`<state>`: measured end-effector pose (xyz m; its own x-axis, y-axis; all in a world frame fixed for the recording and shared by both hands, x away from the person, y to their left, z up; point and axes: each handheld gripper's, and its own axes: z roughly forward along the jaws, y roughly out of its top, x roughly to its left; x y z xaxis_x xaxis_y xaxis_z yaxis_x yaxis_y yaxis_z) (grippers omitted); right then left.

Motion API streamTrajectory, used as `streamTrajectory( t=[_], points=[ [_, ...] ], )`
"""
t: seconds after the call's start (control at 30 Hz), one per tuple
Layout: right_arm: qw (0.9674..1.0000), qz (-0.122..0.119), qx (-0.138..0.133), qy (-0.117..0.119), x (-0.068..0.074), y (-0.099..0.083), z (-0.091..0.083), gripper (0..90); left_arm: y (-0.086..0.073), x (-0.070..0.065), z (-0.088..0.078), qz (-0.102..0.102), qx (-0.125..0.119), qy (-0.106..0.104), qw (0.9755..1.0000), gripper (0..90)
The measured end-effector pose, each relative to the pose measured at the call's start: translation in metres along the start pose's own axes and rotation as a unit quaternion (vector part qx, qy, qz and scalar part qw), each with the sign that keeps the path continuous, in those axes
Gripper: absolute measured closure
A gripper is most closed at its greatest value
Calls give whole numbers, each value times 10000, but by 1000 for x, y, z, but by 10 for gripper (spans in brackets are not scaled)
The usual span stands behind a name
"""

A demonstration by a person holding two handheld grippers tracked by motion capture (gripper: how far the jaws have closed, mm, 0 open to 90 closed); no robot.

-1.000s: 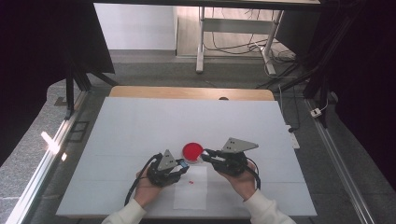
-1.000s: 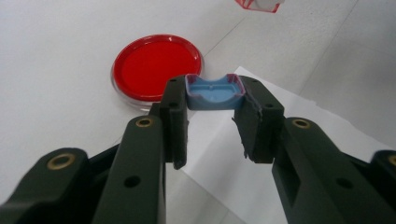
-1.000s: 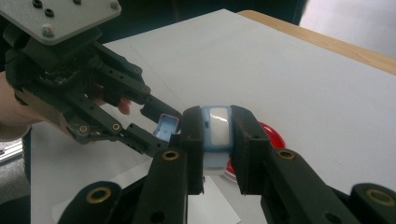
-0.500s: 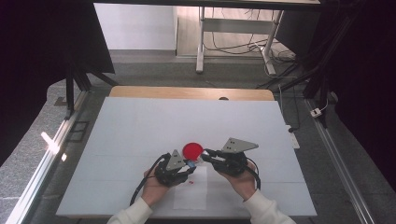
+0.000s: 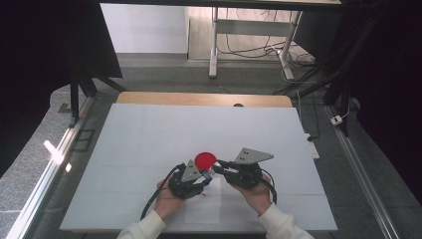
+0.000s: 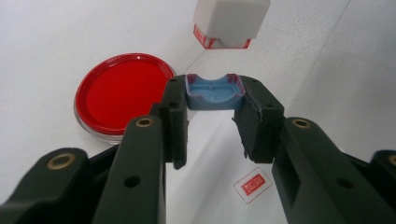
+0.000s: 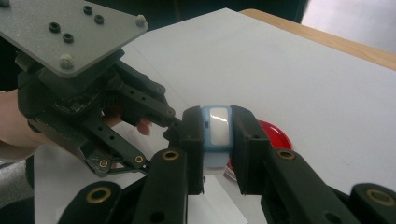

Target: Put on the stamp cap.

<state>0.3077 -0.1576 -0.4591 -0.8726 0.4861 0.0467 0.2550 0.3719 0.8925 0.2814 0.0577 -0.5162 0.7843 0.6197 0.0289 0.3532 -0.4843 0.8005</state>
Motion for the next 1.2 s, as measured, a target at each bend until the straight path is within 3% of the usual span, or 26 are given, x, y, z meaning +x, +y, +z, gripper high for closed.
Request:
streamTrajectory(
  t=[0.47,1.2],
  points=[
    [9996,280,48,0,7,-1,6,761,0,0,0,10,-32,17,10000,645],
    [9969,739,61,-251,13,-1,12,761,0,-1,-1,22,-70,83,9999,645]
  ],
)
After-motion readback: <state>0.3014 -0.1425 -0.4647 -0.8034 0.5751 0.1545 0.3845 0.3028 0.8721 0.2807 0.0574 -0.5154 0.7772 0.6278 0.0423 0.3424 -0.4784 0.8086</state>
